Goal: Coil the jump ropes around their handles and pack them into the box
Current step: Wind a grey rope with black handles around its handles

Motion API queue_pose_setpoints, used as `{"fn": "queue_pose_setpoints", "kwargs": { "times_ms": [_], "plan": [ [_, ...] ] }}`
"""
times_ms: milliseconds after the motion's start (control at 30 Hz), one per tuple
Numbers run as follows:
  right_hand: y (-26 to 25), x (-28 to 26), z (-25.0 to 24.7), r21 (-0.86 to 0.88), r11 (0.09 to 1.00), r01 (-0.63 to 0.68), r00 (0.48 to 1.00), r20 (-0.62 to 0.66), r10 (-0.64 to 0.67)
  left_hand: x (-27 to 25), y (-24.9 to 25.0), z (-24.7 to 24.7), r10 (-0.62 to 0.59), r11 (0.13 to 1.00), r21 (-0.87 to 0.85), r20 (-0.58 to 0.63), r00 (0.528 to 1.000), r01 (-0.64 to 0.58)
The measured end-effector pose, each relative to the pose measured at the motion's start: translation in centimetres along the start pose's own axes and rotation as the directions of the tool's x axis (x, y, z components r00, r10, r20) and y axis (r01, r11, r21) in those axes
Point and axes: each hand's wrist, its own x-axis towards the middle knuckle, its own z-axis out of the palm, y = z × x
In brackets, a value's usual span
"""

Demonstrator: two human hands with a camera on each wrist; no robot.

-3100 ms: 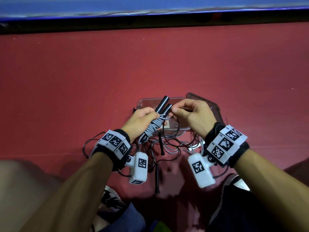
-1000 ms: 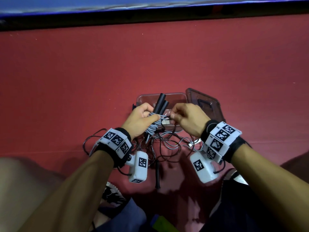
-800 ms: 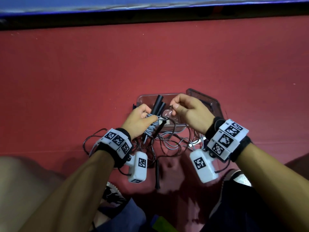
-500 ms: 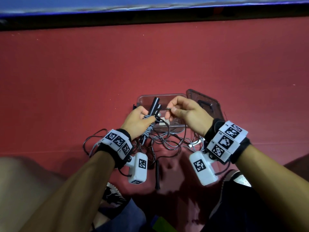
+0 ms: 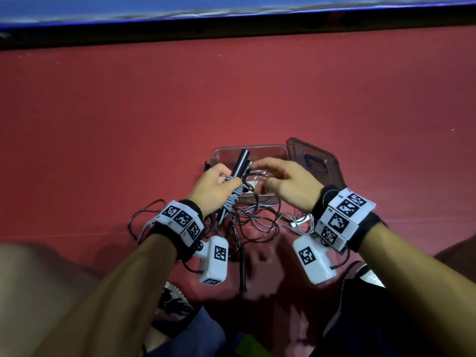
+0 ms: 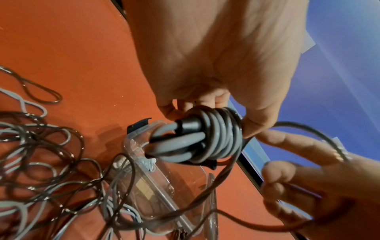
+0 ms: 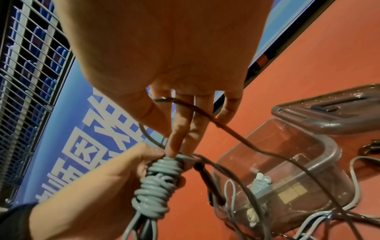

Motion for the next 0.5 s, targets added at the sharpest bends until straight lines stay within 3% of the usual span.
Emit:
{"fn": "queue_pose_setpoints", "kwargs": {
  "times_ms": [100, 167, 267, 400, 500],
  "plan": [
    [0.20, -0.35, 0.66, -0.091, 0.996, 0.024, 0.998, 0.052, -0.019, 0.10, 0.09, 0.23, 0.018, 0.999, -0.038, 0.020, 1.000, -0.018],
    [0.33, -0.31, 1.02, -0.092, 0.995, 0.040, 0.999, 0.012, -0.039, 0.18, 0.21, 0.31, 0.031, 0.998, -0.064, 0.045, 0.998, -0.028],
    [0.28, -0.04, 0.76, -0.074, 0.996, 0.043, 0.997, -0.055, -0.047, 0.42, -0.08, 0.39, 0.045, 0.997, -0.069, 0.066, 0.997, -0.041],
    [0.27, -0.03, 0.77, 0.003, 1.000, 0.029, 0.999, 0.033, -0.029, 0.05, 0.24, 0.26, 0.040, 0.994, -0.105, 0.067, 0.997, -0.033],
    [0.39, -0.04, 1.03, 0.011, 0.999, 0.043, 0.999, -0.008, -0.043, -0.36, 0.79, 0.37, 0.058, 0.992, -0.118, 0.094, 0.994, -0.046]
  ]
}}
